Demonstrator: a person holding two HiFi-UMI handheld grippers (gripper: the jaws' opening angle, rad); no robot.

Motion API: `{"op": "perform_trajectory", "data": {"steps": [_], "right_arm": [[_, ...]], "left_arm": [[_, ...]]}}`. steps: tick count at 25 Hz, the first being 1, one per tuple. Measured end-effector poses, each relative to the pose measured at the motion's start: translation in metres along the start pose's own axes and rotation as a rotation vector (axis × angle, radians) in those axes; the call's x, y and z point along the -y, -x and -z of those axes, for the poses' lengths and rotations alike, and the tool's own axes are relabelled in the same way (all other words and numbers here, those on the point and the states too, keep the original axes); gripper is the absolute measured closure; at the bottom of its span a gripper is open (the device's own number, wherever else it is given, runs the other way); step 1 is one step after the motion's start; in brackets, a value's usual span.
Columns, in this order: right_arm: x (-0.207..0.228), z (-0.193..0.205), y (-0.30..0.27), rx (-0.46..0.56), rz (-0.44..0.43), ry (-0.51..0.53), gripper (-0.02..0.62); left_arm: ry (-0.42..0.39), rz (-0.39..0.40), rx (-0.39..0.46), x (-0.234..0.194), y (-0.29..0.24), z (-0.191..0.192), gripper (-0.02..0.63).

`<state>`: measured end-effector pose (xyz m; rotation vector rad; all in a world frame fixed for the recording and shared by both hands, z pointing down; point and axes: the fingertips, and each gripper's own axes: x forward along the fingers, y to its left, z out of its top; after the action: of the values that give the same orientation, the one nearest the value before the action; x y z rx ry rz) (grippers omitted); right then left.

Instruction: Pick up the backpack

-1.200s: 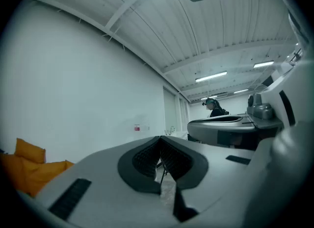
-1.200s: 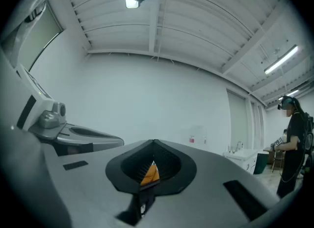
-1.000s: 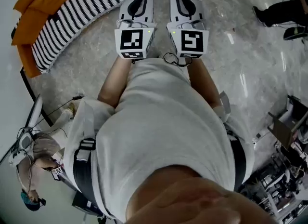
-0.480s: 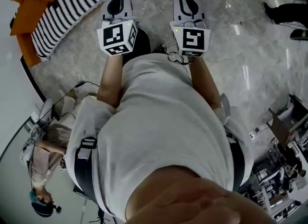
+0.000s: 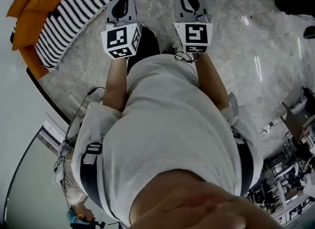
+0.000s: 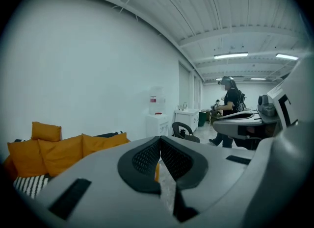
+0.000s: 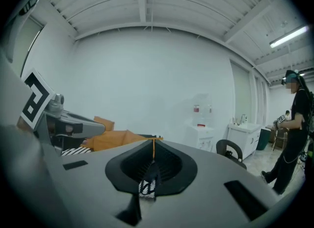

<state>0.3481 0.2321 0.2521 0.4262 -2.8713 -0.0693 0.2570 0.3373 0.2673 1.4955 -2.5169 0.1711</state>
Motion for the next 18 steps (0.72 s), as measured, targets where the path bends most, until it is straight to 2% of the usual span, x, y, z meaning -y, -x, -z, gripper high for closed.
{"op": "perform_trajectory", "data": {"steps": [6, 10, 15, 18], "right_arm": [[-0.009, -0.004, -0.056, -0.019, -0.018, 0.01, 0.555], [0.001, -0.011, -0.087, -0.04, 0.011, 0.025, 0.555], [-0.005, -0.033, -0.142, -0.046, 0.061, 0.026, 0.555], [-0.024, -0.036, -0.176, -0.068, 0.051, 0.048, 0.555]], "left_arm": [[-0.001, 0.032, -0.042, -0.037, -0.037, 0.004, 0.593], [0.018, 0.063, -0.092, -0.056, -0.062, 0.01, 0.592], [-0.067, 0.191, -0.127, -0.086, -0.093, -0.007, 0.593], [-0.078, 0.25, -0.137, -0.113, -0.105, -0.013, 0.592]]}}
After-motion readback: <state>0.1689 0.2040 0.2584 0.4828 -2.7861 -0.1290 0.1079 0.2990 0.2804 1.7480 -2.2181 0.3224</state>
